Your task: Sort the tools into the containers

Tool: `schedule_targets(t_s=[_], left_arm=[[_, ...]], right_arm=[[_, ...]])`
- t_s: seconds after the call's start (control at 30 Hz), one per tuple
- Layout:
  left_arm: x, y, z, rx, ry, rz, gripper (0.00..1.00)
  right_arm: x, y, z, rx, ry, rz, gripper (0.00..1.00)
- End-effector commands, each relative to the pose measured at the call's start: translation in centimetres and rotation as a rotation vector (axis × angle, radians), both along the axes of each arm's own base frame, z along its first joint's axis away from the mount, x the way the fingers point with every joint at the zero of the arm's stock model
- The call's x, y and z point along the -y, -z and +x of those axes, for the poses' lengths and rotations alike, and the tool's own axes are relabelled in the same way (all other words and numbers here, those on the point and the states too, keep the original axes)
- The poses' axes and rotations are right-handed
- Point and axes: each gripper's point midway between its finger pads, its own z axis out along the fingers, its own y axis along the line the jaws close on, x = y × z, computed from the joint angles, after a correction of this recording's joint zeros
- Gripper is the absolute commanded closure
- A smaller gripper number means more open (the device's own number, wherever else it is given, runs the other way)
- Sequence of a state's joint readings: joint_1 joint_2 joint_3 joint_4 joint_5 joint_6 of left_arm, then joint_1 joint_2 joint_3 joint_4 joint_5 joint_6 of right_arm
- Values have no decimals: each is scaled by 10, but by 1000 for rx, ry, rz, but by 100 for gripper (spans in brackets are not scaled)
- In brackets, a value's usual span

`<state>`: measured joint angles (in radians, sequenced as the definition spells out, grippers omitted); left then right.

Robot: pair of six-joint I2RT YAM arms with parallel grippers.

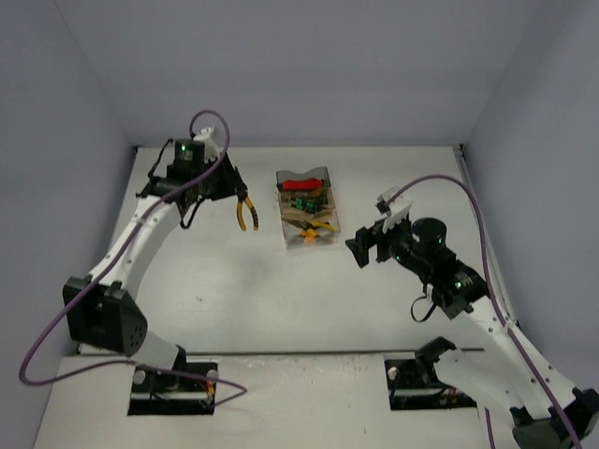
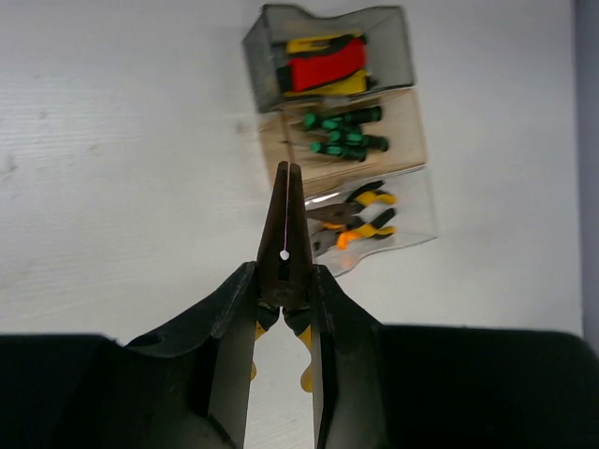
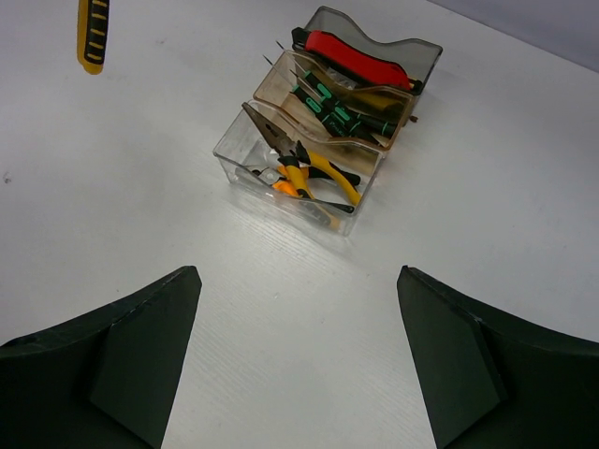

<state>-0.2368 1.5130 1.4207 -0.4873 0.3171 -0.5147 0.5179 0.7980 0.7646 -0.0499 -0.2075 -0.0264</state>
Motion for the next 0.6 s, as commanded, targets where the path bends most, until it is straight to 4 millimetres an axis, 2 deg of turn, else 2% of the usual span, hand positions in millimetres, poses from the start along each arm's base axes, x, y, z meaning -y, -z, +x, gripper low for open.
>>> schedule_targets(t_s=[0.0, 0.07, 0.1, 0.13, 0.27, 0.33, 0.47, 0.57], left_arm=[[57, -62, 19, 246, 36, -267, 100], [78, -76, 21, 323, 58, -335, 100], [83, -73, 22, 322, 57, -344, 100], [96, -78, 24, 361, 71, -360, 100], [135, -83, 34, 465, 175, -316, 100], [152, -97, 37, 546, 241, -296, 100], [179, -82, 46, 604, 349, -229, 100], [189, -74, 53, 635, 397, -214, 100]], right_arm=[[2, -24, 5, 74, 30, 45, 16], [3, -26, 4, 80, 37, 52, 16], [4, -26, 3, 81, 38, 54, 16], [4, -27, 2, 84, 39, 59, 16], [4, -30, -3, 94, 28, 75, 16], [6, -32, -8, 99, 23, 80, 16], [9, -32, -16, 95, 15, 80, 16], [11, -31, -18, 94, 20, 78, 16]])
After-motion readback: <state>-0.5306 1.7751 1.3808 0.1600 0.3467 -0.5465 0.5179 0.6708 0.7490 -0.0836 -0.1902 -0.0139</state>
